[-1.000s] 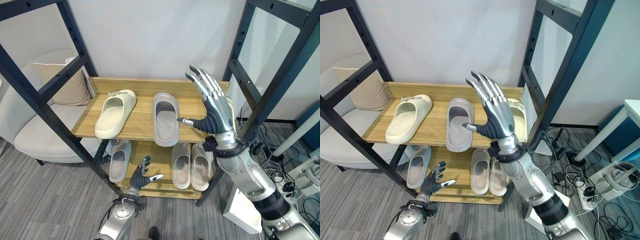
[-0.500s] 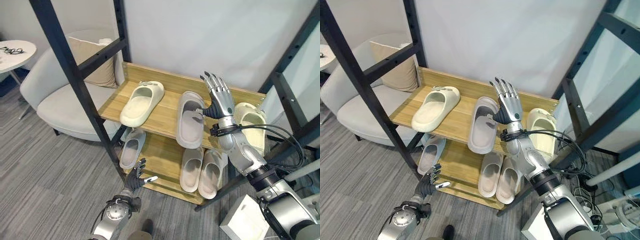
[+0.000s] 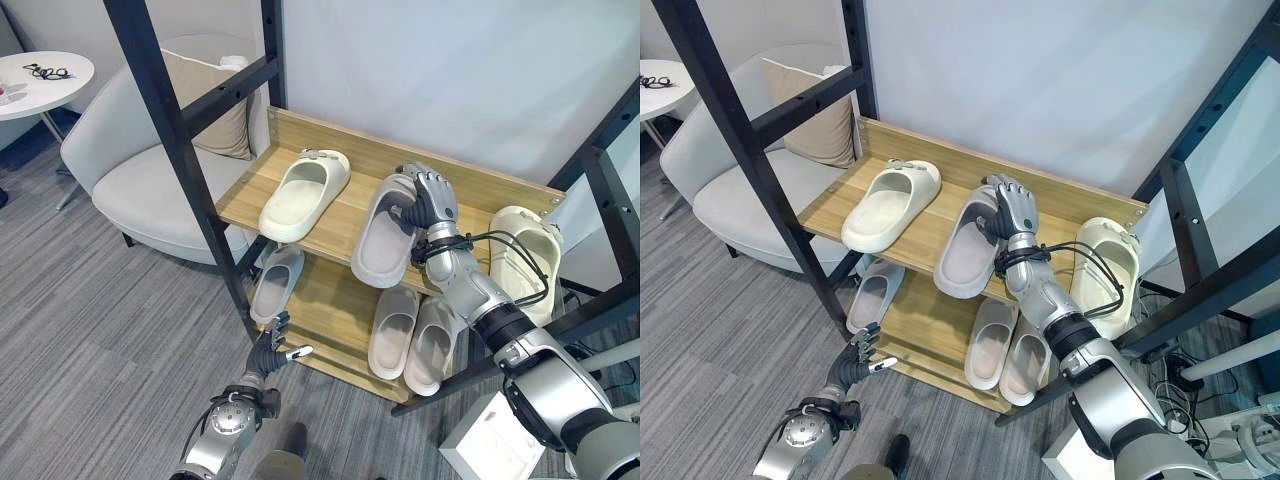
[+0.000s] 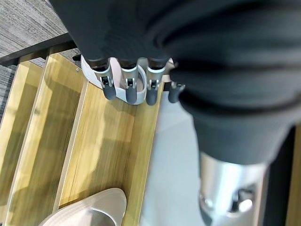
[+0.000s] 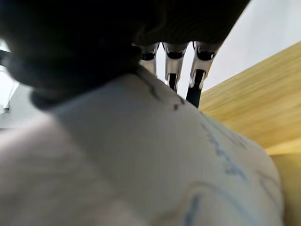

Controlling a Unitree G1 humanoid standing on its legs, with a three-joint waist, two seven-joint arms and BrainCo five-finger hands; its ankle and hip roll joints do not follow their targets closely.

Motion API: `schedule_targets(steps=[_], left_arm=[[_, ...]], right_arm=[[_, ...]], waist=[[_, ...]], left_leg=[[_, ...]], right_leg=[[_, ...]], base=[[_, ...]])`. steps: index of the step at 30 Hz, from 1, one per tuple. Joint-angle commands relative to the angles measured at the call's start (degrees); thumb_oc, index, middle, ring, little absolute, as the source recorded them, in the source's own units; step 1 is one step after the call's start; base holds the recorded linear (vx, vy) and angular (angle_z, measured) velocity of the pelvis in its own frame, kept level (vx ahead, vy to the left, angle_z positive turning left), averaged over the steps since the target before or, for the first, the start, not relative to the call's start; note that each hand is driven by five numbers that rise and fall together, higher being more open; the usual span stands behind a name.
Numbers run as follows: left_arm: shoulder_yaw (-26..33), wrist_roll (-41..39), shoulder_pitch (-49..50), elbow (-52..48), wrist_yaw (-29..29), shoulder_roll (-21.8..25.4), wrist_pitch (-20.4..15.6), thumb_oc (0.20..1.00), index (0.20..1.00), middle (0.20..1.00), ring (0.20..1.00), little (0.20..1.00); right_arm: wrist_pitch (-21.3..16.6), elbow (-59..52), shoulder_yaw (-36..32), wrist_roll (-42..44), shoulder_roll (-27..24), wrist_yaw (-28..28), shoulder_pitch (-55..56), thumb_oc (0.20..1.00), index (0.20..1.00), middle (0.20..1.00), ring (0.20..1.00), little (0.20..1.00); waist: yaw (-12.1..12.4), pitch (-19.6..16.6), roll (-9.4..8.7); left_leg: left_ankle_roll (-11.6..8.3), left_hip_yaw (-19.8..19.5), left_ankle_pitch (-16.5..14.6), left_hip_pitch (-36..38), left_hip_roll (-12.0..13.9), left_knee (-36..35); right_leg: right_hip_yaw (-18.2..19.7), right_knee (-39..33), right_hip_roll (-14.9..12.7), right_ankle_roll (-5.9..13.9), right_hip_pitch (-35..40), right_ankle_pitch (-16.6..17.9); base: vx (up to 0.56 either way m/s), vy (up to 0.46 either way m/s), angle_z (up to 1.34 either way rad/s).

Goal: Arrange the slippers neatly on the shoe rack.

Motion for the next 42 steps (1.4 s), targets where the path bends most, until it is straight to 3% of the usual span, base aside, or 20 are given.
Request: schedule_targets(steps=[1, 8, 11, 12, 13, 14, 15, 16, 18, 23, 27, 29, 34, 38, 42], left_arm=[[0.3, -1.7, -3.9, -1.2, 0.9, -0.5, -2.2, 1.000, 1.000, 1.000, 1.000, 1.000], [2.9, -0.6, -1.6, -2.6, 1.5, -1.0, -0.8, 1.000, 1.000, 1.000, 1.000, 1.000], [4.4, 1.7, -0.7, -3.4, 2.2, -1.1, -0.6, 1.000, 1.000, 1.000, 1.000, 1.000], [4.4, 1.7, -0.7, -3.5, 2.2, -1.1, -0.6, 1.000, 1.000, 1.000, 1.000, 1.000], [4.5, 2.0, -0.4, -3.7, 2.1, -1.0, -0.4, 1.000, 1.000, 1.000, 1.000, 1.000], [4.6, 2.0, 0.1, -3.8, 1.7, -1.2, 0.1, 1.000, 1.000, 1.000, 1.000, 1.000], [4.9, 1.5, 0.9, -3.7, 1.2, -1.3, 0.7, 1.000, 1.000, 1.000, 1.000, 1.000], [5.0, 1.0, 1.9, -3.3, 0.3, -1.2, 1.1, 1.000, 1.000, 1.000, 1.000, 1.000], [5.2, 0.7, 2.6, -3.0, -0.4, -1.2, 0.9, 1.000, 1.000, 1.000, 1.000, 1.000], [5.3, 1.6, 2.4, -1.7, -1.8, -1.4, -0.4, 1.000, 1.000, 1.000, 1.000, 1.000], [5.5, 2.4, 1.4, 0.1, -2.0, -1.9, -1.6, 1.000, 1.000, 1.000, 1.000, 1.000], [6.3, 2.5, 0.6, 1.6, -1.1, -2.4, -2.5, 1.000, 1.000, 1.000, 1.000, 1.000], [7.4, 2.1, -0.6, 1.3, 1.9, -2.6, -3.7, 1.000, 1.000, 1.000, 1.000, 1.000], [7.0, 2.4, -1.6, 0.8, 3.0, -2.1, -3.9, 1.000, 1.000, 1.000, 1.000, 1.000], [4.4, 2.1, -5.6, -0.4, 5.5, -1.7, -5.0, 1.000, 1.000, 1.000, 1.000, 1.000]], right_arm=[[2.3, -1.7, -2.8, 3.7, -2.3, -2.0, -4.2, 0.200, 0.200, 0.200, 0.200, 0.200], [0.8, -23.5, -11.0, 5.0, -3.1, -2.0, 7.9, 0.200, 0.200, 0.200, 0.200, 0.200], [-9.3, -38.7, -16.0, 14.7, 0.1, -3.0, 15.1, 0.200, 0.200, 0.200, 0.200, 0.200], [-9.2, -38.7, -16.0, 14.7, 0.1, -3.0, 15.2, 0.200, 0.200, 0.200, 0.200, 0.200], [-13.4, -42.4, -16.1, 22.6, 2.4, -0.9, 16.1, 0.200, 0.200, 0.200, 0.200, 0.200], [-18.5, -46.7, -14.4, 36.9, 5.8, 4.8, 17.2, 0.200, 0.200, 0.200, 0.200, 0.200], [-21.5, -51.2, -10.6, 51.9, 8.9, 12.6, 17.7, 0.200, 0.200, 0.200, 0.200, 0.200], [-22.2, -54.4, -4.7, 64.0, 10.6, 20.1, 17.9, 0.200, 0.200, 0.200, 0.200, 0.200], [-20.6, -56.7, 1.5, 70.4, 10.9, 26.1, 17.4, 0.200, 0.200, 0.200, 0.200, 0.200], [-16.6, -56.6, 11.4, 77.0, 10.0, 35.5, 18.0, 0.200, 0.200, 0.200, 0.200, 0.200], [-13.8, -52.2, 17.0, 73.2, 8.2, 38.6, 20.4, 0.200, 0.200, 0.200, 0.200, 0.200], [-13.6, -48.6, 18.1, 61.9, 5.5, 37.9, 22.4, 0.200, 0.200, 0.200, 0.200, 0.200], [-14.5, -38.0, 14.9, 29.5, 3.3, 28.4, 23.9, 0.200, 0.200, 0.200, 0.200, 0.200], [-14.1, -34.4, 14.4, 21.6, 3.9, 24.4, 22.8, 0.200, 0.200, 0.200, 0.200, 0.200], [-11.1, -26.6, 12.5, 4.7, 4.4, 13.8, 17.1, 0.200, 0.200, 0.200, 0.200, 0.200]], waist=[[1.7, 0.2, 1.48], [-1.4, -0.7, 2.62], [-2.6, -0.7, 3.29], [-2.7, -0.8, 3.26], [-2.8, -0.8, 3.35], [-2.9, -0.8, 3.36], [-2.8, -0.8, 3.31], [-2.5, -0.7, 3.25], [-1.8, -0.6, 3.15], [-1.1, -0.2, 3.09], [-1.0, 0.3, 3.26], [-1.4, 1.0, 3.43], [-1.8, 3.1, 3.80], [-1.4, 4.5, 3.98], [-0.3, 9.6, 4.84]], left_leg=[[3.05, 2.2, -12.5, 6.5, -1.2, -0.4], [2.93, 3.1, -12.8, 7.6, -1.0, -0.4], [2.55, 3.3, -12.7, 7.9, -0.7, -0.4], [2.60, 3.1, -12.6, 7.8, -0.8, -0.4], [2.44, 3.1, -12.5, 7.8, -0.7, -0.4], [2.17, 3.1, -12.3, 7.8, -0.6, -0.4], [1.96, 2.9, -12.2, 7.9, -0.5, -0.4], [1.70, 2.8, -12.1, 7.9, -0.4, -0.4], [1.41, 2.7, -11.9, 7.8, -0.3, -0.4], [0.92, 1.4, -11.2, 7.0, -0.3, -0.4], [0.71, 0.7, -11.0, 6.6, -0.4, -0.4], [0.73, 0.5, -10.9, 6.4, -0.3, -0.4], [1.28, 0.1, -10.5, 5.9, 0.0, -0.4], [1.58, -0.1, -10.6, 4.5, 0.0, 0.9], [1.74, -1.2, -12.0, -4.1, -0.6, 9.8]], right_leg=[[0.6, 2.9, 0.6, 1.53, 3.8, -7.3], [1.8, 2.8, 0.7, 1.04, 4.3, -8.2], [2.1, 3.1, 0.8, 0.77, 4.5, -9.0], [1.9, 2.9, 0.8, 0.78, 4.5, -8.8], [1.7, 3.0, 0.8, 0.70, 4.6, -9.1], [1.3, 2.9, 0.8, 0.64, 4.9, -9.2], [0.7, 2.9, 0.7, 0.56, 5.2, -9.3], [0.0, 2.9, 0.6, 0.46, 5.5, -9.4], [-0.6, 3.1, 0.6, 0.34, 5.7, -9.5], [-2.3, 3.6, 0.6, 0.11, 5.5, -9.6], [-3.3, 4.4, 0.5, 0.07, 5.1, -9.9], [-3.5, 5.4, 0.4, -0.01, 4.7, -10.3], [-3.5, 8.1, 0.1, -0.04, 2.9, -11.4], [-3.6, 10.6, -0.6, -0.15, 1.2, -12.1], [-4.1, 19.2, -3.2, -0.86, -5.9, -14.3]], base=[[0.00, 0.000, 0.00], [-0.03, -0.023, 0.00], [-0.03, -0.025, -0.01], [-0.03, -0.028, -0.05], [-0.04, -0.038, -0.06], [-0.05, -0.065, -0.04], [-0.05, -0.075, 0.05], [-0.03, -0.062, 0.06], [-0.02, -0.041, 0.05], [-0.02, -0.022, 0.22], [-0.02, -0.010, 0.12], [-0.01, 0.002, 0.07], [0.00, 0.000, 0.00], [-0.02, 0.000, 0.00], [-0.18, 0.003, 0.15]])
